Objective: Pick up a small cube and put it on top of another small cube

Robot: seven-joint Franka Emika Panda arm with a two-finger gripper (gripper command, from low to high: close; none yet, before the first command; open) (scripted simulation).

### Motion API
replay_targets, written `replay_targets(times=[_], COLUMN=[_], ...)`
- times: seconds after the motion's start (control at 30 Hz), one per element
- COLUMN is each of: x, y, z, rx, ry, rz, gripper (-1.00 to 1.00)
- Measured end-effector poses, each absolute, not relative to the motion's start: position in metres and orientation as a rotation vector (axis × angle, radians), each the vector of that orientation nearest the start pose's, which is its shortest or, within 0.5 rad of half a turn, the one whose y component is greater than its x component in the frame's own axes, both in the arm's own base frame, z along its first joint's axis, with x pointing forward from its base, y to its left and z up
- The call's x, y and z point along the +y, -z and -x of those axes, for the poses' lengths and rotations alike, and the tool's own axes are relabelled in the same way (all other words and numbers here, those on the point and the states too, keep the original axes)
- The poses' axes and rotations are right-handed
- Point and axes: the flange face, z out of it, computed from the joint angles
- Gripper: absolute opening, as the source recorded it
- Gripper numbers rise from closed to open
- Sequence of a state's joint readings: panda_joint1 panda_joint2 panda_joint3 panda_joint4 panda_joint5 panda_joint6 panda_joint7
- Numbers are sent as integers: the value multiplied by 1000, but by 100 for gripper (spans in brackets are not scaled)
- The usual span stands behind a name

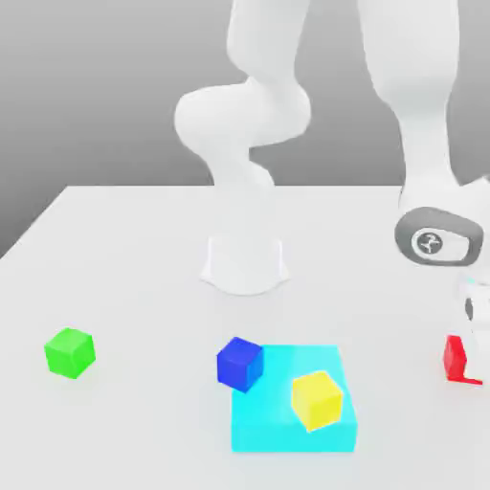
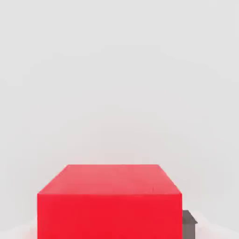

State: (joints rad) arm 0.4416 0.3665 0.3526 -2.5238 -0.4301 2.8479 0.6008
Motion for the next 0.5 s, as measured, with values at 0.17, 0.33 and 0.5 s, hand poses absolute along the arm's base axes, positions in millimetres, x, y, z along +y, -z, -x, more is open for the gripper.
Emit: replay_targets(times=[0.17, 0.33, 0.5], x=[339, 249, 135], y=[-192, -218, -249], z=[-292, -345, -379], rx=[-876, -211, 633], ry=[2, 20, 32], rz=[3022, 3209, 3173], gripper=[-100, -100, -100])
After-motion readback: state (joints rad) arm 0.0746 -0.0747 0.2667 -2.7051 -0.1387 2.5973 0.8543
